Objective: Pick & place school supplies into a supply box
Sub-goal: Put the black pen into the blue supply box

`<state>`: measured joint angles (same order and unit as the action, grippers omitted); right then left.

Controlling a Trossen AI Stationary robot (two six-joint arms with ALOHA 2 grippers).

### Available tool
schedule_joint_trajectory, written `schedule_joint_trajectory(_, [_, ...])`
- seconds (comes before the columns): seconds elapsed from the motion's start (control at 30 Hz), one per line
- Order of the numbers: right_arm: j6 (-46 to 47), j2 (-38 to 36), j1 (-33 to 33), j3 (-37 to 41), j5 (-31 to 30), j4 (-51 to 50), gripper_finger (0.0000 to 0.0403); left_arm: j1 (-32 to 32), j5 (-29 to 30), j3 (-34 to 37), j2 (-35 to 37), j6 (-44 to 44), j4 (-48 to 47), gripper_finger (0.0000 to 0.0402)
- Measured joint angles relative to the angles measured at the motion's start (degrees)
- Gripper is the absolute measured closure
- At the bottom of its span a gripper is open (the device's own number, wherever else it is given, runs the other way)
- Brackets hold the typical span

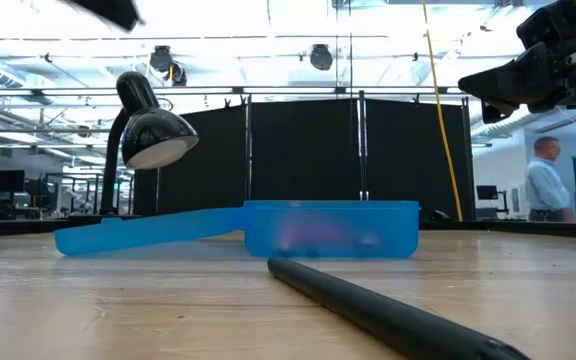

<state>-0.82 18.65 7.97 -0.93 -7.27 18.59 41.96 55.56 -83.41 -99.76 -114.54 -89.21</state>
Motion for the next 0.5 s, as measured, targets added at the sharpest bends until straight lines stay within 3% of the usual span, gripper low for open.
schedule_joint_trajectory(0.1, [0.54,-0.01,0.00,0.01,0.01,-0.02,0.0403,0.40,0.39,9.45,3.34,-7.65,5.66,0.0356])
schedule_joint_trajectory(0.2, [0.56,0.00,0.00,0.00,-0.01,-0.99,0.0403,1.98,3.44,17.94,6.88,-3.06,16.12,0.0390])
schedule_joint_trajectory(0.27, [0.23,0.02,0.00,0.00,-0.05,-1.44,0.0403,2.82,6.76,22.36,8.79,5.16,24.33,0.0396])
schedule_joint_trajectory(0.37, [0.05,0.00,0.00,0.00,-0.11,-1.20,0.0403,3.96,11.02,27.52,10.03,24.86,39.37,0.0393])
schedule_joint_trajectory(0.43, [-0.22,0.02,0.00,0.00,-0.12,-1.08,0.0403,4.23,10.96,30.32,9.94,36.60,48.27,0.0397])
schedule_joint_trajectory(0.5, [-0.27,0.02,0.00,0.00,-0.18,-0.63,0.0403,4.18,9.08,32.52,9.94,42.98,54.11,0.0398])
